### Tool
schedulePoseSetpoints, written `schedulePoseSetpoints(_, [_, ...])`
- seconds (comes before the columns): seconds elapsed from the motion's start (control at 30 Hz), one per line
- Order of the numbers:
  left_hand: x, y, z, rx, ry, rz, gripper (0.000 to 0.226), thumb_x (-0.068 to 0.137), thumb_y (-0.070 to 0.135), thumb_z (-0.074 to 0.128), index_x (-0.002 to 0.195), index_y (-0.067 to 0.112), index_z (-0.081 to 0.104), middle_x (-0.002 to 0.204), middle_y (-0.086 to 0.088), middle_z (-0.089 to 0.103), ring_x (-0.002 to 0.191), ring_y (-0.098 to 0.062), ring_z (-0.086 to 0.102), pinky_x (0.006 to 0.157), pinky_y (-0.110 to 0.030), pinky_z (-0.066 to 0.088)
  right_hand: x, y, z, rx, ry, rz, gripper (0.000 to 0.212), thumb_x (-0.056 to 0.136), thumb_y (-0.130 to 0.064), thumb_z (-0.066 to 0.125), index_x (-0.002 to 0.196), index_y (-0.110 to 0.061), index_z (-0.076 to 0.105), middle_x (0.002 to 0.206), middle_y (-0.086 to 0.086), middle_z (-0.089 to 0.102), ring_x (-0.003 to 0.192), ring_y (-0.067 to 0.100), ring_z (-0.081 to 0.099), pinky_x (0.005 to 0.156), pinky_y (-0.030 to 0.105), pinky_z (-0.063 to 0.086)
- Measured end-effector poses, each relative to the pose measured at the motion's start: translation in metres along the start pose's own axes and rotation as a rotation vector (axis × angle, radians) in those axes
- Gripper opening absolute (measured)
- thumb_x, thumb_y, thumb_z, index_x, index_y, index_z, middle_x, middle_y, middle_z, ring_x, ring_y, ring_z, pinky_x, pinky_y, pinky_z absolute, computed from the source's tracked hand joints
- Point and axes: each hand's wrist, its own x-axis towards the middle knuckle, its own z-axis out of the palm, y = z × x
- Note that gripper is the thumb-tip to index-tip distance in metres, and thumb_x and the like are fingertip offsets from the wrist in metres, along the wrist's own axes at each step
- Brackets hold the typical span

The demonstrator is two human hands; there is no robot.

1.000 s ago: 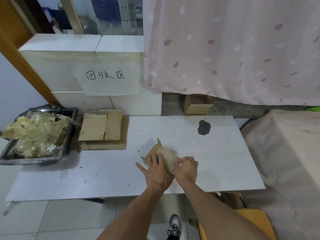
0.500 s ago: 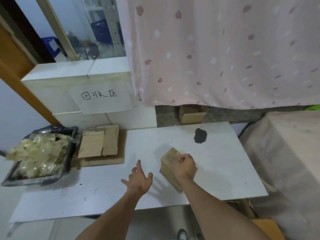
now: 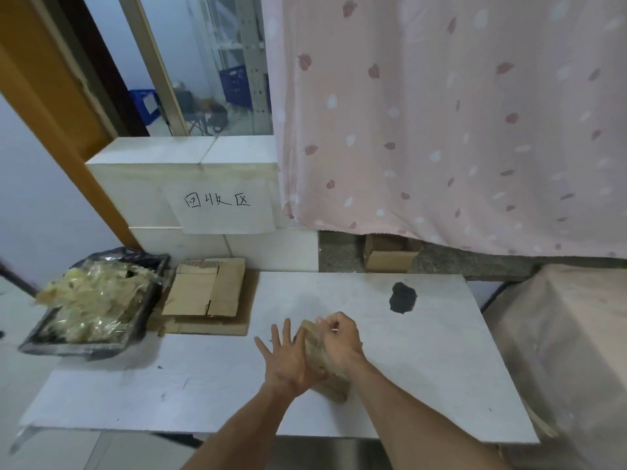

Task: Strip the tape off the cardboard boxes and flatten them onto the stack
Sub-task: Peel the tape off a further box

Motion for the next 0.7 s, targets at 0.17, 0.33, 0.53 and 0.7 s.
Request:
schedulePoseSetpoints(0.17, [0.009, -0.014, 0.0, 0.102, -0.015, 0.019, 0.109, 0.086, 0.071, 0.054, 0.155, 0.025, -0.015, 0.16, -0.013, -0.027, 0.145, -0.043, -0.025, 0.107, -0.076, -0.011, 0.007, -0.013, 0.015, -0.071, -0.042, 0.029, 0.032, 0.088, -0.047, 0.061, 0.071, -0.021, 0.051, 0.069, -0.007, 0.062, 0.069, 0.013, 0.061, 0.073, 0.032, 0.052])
schedulePoseSetpoints(0.33, [0.022, -0.026, -0.003, 0.078, -0.079, 0.037, 0.097, 0.082, 0.058, 0.058, 0.155, 0.025, 0.004, 0.164, -0.009, -0.014, 0.147, -0.044, -0.022, 0.105, -0.077, -0.011, 0.009, -0.02, 0.037, -0.033, -0.027, 0.073, 0.031, 0.089, -0.04, 0.066, 0.071, -0.02, 0.051, 0.067, -0.005, 0.062, 0.067, 0.016, 0.061, 0.075, 0.036, 0.054])
schedulePoseSetpoints(0.53, [0.044, -0.058, -0.019, 0.147, -0.008, 0.089, 0.09, 0.079, 0.03, 0.065, 0.15, 0.031, 0.01, 0.164, -0.01, -0.018, 0.143, -0.051, -0.025, 0.093, -0.08, -0.025, 0.014, -0.006, 0.035, -0.188, 0.337, 0.182, 0.022, 0.093, -0.037, 0.063, 0.082, -0.019, 0.059, 0.092, 0.0, 0.066, 0.094, 0.026, 0.063, 0.077, 0.03, 0.046])
schedulePoseSetpoints(0.7, [0.049, -0.087, -0.022, 0.181, -0.027, 0.043, 0.08, 0.086, 0.025, 0.058, 0.151, 0.029, 0.012, 0.163, -0.013, -0.02, 0.142, -0.053, -0.024, 0.091, -0.082, -0.024, 0.022, -0.016, 0.053, -0.334, 0.54, 0.29, 0.024, 0.097, -0.037, 0.058, 0.099, -0.015, 0.068, 0.105, 0.007, 0.063, 0.105, 0.032, 0.058, 0.08, 0.037, 0.044])
